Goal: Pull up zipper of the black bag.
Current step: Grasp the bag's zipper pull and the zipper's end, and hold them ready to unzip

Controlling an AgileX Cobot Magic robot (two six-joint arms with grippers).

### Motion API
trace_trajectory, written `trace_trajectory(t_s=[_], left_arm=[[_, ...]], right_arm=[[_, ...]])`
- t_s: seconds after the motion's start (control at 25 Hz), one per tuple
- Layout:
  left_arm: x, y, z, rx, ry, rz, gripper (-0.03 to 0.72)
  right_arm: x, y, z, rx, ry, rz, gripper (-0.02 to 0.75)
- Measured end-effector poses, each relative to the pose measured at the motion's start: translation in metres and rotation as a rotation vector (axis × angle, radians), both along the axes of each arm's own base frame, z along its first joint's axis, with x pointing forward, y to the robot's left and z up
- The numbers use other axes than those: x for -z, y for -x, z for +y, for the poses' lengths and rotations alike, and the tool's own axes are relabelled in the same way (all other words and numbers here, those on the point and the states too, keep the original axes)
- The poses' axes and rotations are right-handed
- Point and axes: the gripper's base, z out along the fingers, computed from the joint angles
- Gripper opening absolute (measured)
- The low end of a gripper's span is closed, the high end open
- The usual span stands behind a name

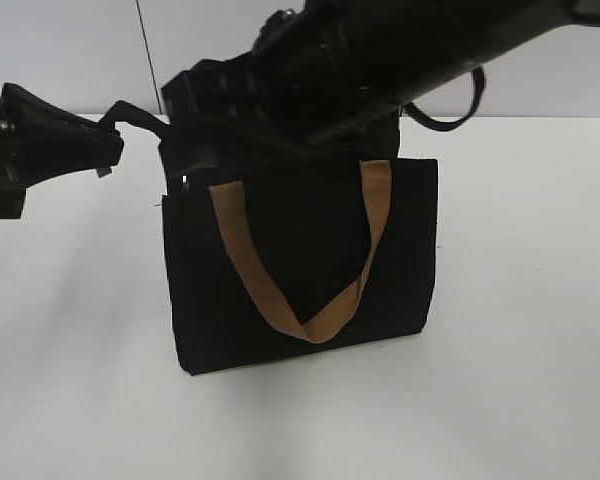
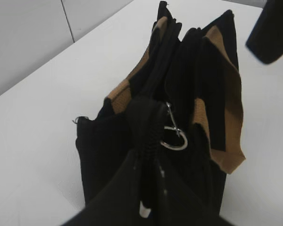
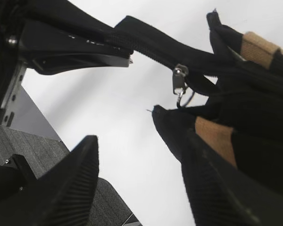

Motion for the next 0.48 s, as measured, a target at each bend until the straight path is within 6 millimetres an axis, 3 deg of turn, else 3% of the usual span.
trace_trajectory(t_s=[0.2, 0.48], left_arm=[[-0.015, -0.003, 0.0, -0.014, 0.014, -0.028, 0.01], [-0.026, -0.006, -0.001, -0.012, 0.027, -0.057, 0.01]], right_arm=[[0.013, -0.014, 0.029, -0.03, 0.014, 0.022, 0.382], [0.029, -0.028, 0.037, 0.041, 0.03, 0.061, 0.376]])
